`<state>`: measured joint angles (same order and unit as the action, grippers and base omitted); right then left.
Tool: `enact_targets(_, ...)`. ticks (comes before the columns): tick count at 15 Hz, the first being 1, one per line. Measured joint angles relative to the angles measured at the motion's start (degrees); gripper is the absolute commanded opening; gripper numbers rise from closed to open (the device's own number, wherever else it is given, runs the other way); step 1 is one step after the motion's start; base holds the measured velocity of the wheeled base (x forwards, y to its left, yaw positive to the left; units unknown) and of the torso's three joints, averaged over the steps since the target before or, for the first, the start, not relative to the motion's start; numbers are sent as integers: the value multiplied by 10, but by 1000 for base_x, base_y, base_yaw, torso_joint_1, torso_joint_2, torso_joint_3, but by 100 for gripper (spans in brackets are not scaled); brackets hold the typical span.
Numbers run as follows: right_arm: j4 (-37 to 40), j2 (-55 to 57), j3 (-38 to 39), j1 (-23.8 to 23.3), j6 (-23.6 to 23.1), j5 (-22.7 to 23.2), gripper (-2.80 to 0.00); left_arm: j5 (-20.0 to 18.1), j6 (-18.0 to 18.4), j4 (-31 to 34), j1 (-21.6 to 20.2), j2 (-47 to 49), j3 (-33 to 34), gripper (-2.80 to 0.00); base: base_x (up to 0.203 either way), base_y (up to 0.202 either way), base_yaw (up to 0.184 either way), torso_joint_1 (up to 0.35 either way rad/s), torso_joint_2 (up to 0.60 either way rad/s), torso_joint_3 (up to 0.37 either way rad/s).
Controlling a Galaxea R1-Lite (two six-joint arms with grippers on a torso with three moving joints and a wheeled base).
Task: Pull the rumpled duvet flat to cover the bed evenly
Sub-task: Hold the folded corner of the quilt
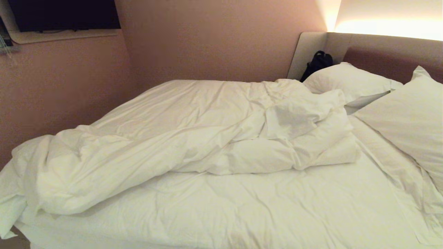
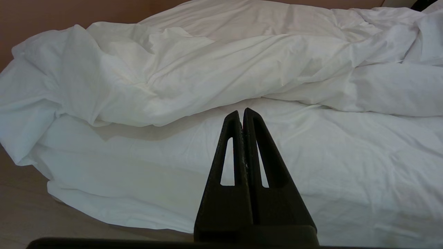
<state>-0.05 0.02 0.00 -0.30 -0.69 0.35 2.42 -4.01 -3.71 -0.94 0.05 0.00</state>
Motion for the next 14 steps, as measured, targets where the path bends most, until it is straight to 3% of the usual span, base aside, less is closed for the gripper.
enact_targets(14,0,0,0,0,1,0,-280,0,-1,-1,0,0,0,-280,0,-9,0,1,1,0)
